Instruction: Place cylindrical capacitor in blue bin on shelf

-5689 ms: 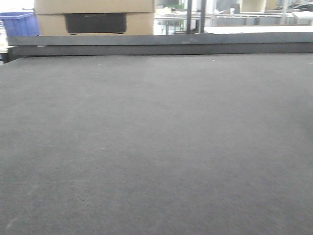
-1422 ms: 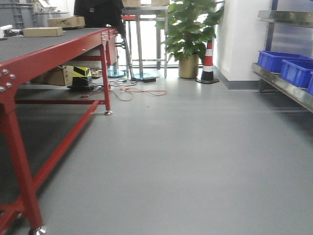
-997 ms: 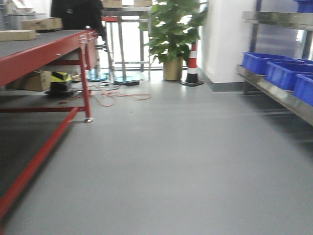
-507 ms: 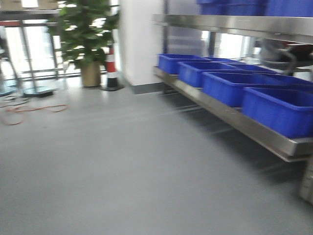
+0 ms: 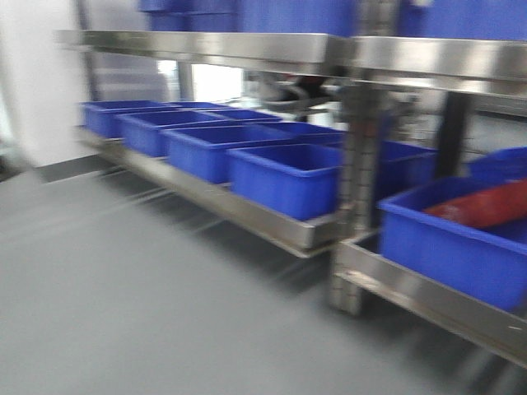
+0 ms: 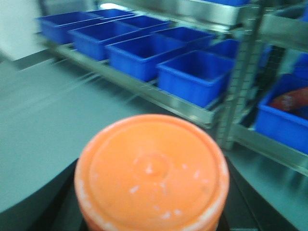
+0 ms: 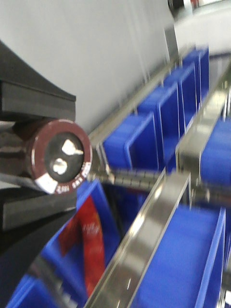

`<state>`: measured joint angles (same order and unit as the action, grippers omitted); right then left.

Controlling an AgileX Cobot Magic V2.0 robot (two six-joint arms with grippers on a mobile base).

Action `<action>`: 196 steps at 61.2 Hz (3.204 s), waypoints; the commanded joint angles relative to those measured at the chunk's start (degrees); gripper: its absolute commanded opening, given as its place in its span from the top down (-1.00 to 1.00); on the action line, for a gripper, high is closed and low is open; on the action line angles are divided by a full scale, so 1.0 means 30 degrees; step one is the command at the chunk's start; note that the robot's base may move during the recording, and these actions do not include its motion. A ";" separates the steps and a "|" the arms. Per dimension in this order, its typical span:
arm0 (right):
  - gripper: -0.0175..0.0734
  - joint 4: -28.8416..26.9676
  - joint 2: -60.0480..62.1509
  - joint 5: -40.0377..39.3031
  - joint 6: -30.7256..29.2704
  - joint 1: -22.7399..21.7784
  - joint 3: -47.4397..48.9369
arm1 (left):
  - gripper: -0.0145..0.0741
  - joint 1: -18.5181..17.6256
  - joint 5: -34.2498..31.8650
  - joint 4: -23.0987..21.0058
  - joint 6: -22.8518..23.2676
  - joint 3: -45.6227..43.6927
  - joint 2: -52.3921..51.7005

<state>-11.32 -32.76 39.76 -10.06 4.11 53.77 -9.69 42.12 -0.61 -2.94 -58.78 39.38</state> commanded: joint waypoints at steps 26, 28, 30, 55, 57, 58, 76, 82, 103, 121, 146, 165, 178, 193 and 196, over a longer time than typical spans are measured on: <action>0.97 0.0078 0.0020 -0.0415 -0.0154 0.0005 0.0038 | 0.92 -0.0107 -0.0504 -0.0106 0.0032 -0.0019 -0.0076; 0.97 0.0078 0.0020 -0.0415 -0.0154 0.0005 0.0038 | 0.92 -0.0107 -0.0504 -0.0106 0.0032 -0.0019 -0.0076; 0.97 0.0078 0.0020 -0.0415 -0.0154 0.0005 0.0038 | 0.92 -0.0107 -0.0504 -0.0106 0.0032 -0.0019 -0.0076; 0.97 0.0078 0.0020 -0.0415 -0.0154 0.0005 0.0038 | 0.92 -0.0107 -0.0504 -0.0106 0.0032 -0.0019 -0.0076; 0.97 0.0078 0.0020 -0.0415 -0.0154 0.0005 0.0038 | 0.92 -0.0107 -0.0504 -0.0106 0.0032 -0.0019 -0.0076; 0.97 0.0078 0.0020 -0.0415 -0.0154 0.0005 0.0038 | 0.92 -0.0107 -0.0504 -0.0106 0.0032 -0.0019 -0.0076; 0.97 0.0078 0.0020 -0.0415 -0.0154 0.0005 0.0038 | 0.92 -0.0107 -0.0500 -0.0060 0.0032 -0.0019 -0.0076; 0.97 0.0078 0.0020 -0.0415 -0.0154 0.0005 0.0038 | 0.92 -0.0107 -0.0500 -0.0060 0.0032 -0.0019 -0.0076; 0.97 0.0078 0.0020 -0.0415 -0.0154 0.0005 0.0038 | 0.92 -0.0107 -0.0500 -0.0060 0.0032 -0.0019 -0.0076; 0.97 0.0078 0.0020 -0.0415 -0.0154 0.0005 0.0038 | 0.92 -0.0107 -0.0500 -0.0060 0.0032 -0.0019 -0.0076; 0.97 0.0078 0.0020 -0.0415 -0.0154 0.0005 0.0038 | 0.92 -0.0107 -0.0500 -0.0060 0.0032 -0.0019 -0.0076; 0.97 0.0078 0.0020 -0.0415 -0.0154 0.0005 0.0038 | 0.92 -0.0107 -0.0500 -0.0060 0.0032 -0.0019 -0.0076; 0.97 0.0078 0.0020 -0.0415 -0.0154 0.0005 0.0038 | 0.92 -0.0107 -0.0500 -0.0060 0.0032 -0.0019 -0.0076; 0.97 0.0078 0.0020 -0.0415 -0.0154 0.0005 0.0038 | 0.92 -0.0107 -0.0500 -0.0060 0.0032 -0.0019 -0.0076; 0.97 0.0078 0.0020 -0.0415 -0.0154 0.0005 0.0038 | 0.92 -0.0107 -0.0500 -0.0060 0.0032 -0.0019 -0.0076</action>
<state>-11.32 -32.76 39.76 -10.06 4.11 53.77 -9.69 42.12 -0.61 -2.94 -58.78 39.38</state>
